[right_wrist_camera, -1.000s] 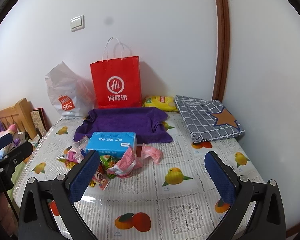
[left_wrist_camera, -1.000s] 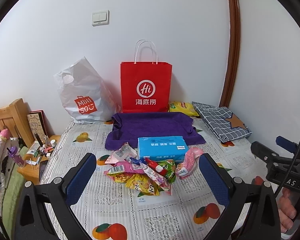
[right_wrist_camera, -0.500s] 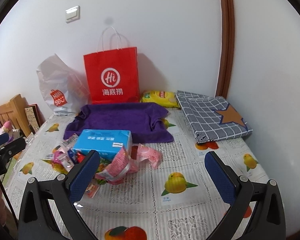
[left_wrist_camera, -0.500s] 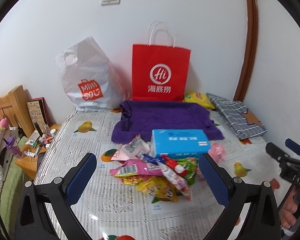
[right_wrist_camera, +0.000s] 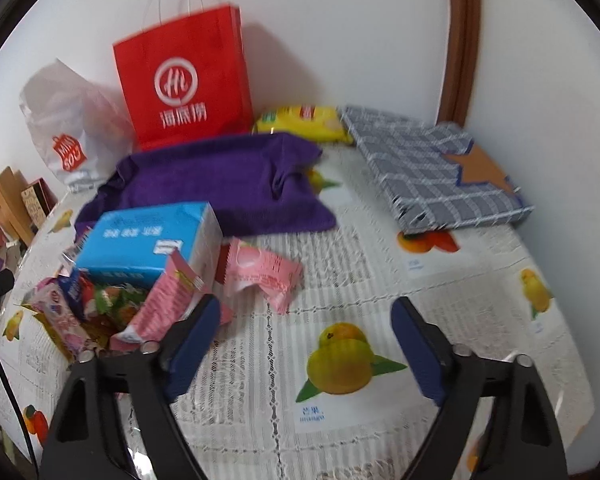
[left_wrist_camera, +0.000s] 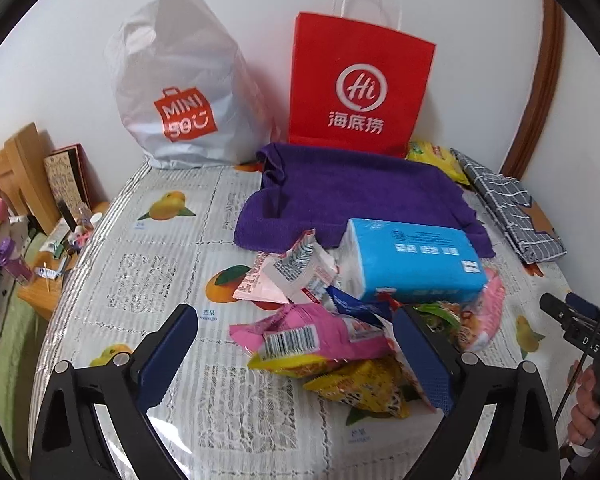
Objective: Organize snacks
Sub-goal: 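Move both tools down toward the snack pile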
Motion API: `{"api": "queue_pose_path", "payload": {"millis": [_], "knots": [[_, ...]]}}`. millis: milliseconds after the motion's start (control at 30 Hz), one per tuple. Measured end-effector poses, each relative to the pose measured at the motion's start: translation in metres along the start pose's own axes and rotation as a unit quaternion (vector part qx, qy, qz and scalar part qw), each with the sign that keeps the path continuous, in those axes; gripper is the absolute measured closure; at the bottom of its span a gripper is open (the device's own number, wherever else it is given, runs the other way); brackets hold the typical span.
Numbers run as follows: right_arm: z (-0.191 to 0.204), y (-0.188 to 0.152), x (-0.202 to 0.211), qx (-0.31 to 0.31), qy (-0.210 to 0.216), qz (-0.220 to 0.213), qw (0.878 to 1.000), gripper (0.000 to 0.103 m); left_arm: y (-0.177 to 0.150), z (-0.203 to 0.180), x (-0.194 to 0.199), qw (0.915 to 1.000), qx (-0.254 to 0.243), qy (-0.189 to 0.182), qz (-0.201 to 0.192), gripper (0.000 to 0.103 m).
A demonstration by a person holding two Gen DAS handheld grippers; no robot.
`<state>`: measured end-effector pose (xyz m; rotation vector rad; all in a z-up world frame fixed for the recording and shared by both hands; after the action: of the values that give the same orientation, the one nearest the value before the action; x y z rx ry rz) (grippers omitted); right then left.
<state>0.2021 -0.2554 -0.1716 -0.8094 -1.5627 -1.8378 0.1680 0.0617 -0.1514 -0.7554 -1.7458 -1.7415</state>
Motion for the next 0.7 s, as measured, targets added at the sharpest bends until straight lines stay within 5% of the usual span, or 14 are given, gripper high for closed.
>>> {"api": "queue_pose_path", "payload": {"millis": [700], "knots": [[0.016,0.024,-0.112,-0.017,0.075,0.102,0.992,0.025,0.013,0.029,-0.047,0.9986,0.044,-0.008,0.029,0.004]]}}
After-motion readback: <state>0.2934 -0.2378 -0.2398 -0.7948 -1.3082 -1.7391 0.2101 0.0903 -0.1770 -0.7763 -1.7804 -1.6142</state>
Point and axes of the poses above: each gripper's, at about its wrist camera, not at the fingertips, and x roughly against the way its jaws point, z to its left, y to its top, the point moved 5 cm from there along -x, roughly the way its jaws point, and after that the axes turned 6 degrees about -x, right-handed, at the moved point
